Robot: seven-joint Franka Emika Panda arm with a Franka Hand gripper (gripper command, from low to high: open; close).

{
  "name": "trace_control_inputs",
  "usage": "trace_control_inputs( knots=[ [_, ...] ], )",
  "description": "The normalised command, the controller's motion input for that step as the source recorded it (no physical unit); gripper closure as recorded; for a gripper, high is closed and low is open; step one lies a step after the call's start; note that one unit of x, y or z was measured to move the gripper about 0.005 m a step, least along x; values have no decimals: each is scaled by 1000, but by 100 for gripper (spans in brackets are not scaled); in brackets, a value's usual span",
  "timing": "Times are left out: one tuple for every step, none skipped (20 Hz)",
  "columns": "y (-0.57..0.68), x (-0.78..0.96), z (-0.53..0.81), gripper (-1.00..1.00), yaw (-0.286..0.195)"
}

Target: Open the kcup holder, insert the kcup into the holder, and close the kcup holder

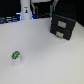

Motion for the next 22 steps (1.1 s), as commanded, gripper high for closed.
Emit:
trace_control_inputs(
  knots=[
    [320,-86,106,-100,-73],
    [451,-191,157,-100,-97],
    [497,-240,229,-100,-131],
    [491,-331,197,-100,-151],
    [529,-383,211,-100,-169],
    [571,-389,149,-100,-182],
    [600,-371,123,-100,-177],
    [611,-377,111,-100,-177],
    [617,-391,77,-100,-175],
    [617,-386,63,-100,-178],
    [597,-394,9,-100,-184],
    [586,-420,0,-100,-188],
    [586,-440,0,-100,-185],
    [609,-431,0,-100,-183],
    [629,-426,0,-100,-180],
    [651,-403,0,-100,-180],
    [669,-394,-11,-100,-178],
    [677,-383,-23,-100,-177],
    [683,-380,-31,-100,-176],
    [697,-371,-57,-100,-174],
    [717,-337,-114,-100,-174],
    [717,-337,-123,-100,-174]
  ],
)
